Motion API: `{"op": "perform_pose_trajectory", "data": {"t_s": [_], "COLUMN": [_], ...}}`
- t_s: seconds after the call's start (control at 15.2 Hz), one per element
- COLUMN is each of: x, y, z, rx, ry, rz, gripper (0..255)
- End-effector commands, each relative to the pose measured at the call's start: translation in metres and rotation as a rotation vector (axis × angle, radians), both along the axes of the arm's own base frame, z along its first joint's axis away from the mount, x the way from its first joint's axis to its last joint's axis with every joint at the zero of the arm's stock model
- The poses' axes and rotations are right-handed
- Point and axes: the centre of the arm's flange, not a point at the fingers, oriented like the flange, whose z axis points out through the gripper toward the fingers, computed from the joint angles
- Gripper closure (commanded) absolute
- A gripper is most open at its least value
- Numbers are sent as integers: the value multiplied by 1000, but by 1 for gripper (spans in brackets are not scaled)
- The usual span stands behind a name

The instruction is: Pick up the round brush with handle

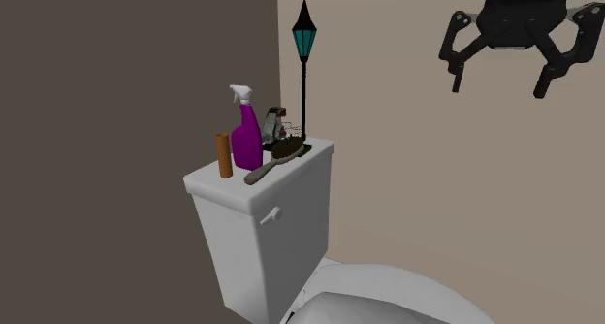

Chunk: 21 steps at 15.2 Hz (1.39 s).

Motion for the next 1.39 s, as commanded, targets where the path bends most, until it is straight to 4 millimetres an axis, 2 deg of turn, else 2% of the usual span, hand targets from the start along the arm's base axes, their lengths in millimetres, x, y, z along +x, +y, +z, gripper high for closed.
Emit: {"op": "perform_pose_trajectory", "data": {"t_s": [0.0, 1.32], "x": [0, 83], "y": [0, 226], "z": [0, -97], "rx": [0, 40], "ry": [0, 0], "rz": [0, -45], "gripper": [0, 0]}}
